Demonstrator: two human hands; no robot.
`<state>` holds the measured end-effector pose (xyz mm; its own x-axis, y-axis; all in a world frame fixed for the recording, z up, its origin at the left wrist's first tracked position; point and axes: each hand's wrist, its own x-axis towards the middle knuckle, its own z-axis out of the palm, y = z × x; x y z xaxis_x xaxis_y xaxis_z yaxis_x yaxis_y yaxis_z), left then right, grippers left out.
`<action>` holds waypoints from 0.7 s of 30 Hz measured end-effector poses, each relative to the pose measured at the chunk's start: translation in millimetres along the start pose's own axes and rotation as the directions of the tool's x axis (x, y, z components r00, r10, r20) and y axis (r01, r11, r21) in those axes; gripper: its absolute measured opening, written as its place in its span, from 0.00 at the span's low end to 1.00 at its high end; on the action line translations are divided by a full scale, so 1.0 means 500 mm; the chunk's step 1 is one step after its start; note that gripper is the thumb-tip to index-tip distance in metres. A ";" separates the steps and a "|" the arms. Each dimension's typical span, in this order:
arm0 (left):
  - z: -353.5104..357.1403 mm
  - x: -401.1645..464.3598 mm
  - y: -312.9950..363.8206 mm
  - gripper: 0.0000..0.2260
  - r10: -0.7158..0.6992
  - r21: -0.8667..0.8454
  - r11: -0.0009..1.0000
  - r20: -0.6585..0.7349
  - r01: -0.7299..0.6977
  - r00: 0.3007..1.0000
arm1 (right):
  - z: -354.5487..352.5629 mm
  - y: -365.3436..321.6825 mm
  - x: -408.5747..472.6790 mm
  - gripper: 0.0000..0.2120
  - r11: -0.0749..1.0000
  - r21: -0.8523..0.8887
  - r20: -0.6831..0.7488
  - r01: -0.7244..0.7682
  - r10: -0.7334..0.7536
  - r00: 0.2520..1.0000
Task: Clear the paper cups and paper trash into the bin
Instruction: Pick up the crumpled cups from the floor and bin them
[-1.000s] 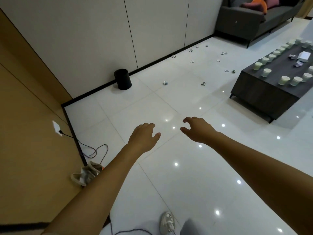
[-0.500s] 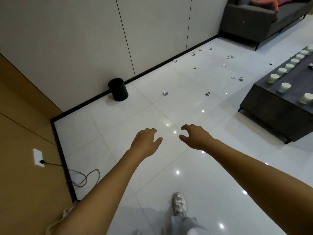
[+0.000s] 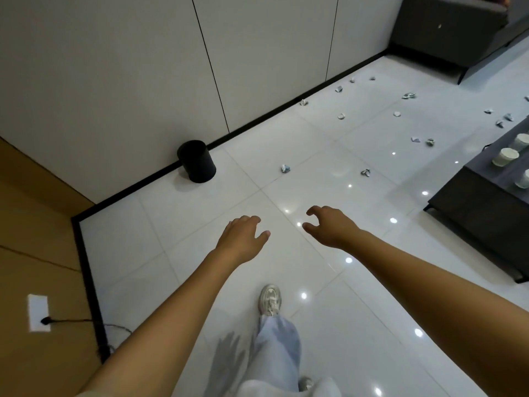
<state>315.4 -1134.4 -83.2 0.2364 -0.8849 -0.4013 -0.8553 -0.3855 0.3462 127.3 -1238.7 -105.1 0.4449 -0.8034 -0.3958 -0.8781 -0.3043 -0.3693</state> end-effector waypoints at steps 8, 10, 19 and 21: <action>-0.182 0.329 -0.042 0.24 0.028 0.033 0.999 -0.005 -0.028 1.000 | -0.131 -0.063 0.326 0.22 0.998 0.041 -0.021 -0.039 0.040 0.999; -0.218 0.404 -0.041 0.24 0.048 0.047 0.998 0.004 -0.048 0.999 | -0.158 -0.075 0.392 0.22 0.997 0.055 -0.025 -0.049 0.050 0.998; -0.304 0.725 -0.007 0.25 0.082 0.027 0.996 0.076 -0.085 0.994 | -0.249 -0.039 0.676 0.23 0.993 0.064 0.018 -0.102 0.101 0.995; -0.317 0.806 0.001 0.25 0.065 0.017 0.998 0.083 -0.067 0.994 | -0.272 -0.025 0.759 0.23 0.994 0.050 0.032 -0.097 0.095 0.995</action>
<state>483.4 -1532.6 -110.3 0.1411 -0.8835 -0.4467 -0.8767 -0.3211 0.3582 282.8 -1609.4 -136.1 0.3648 -0.8119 -0.4559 -0.9070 -0.1992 -0.3711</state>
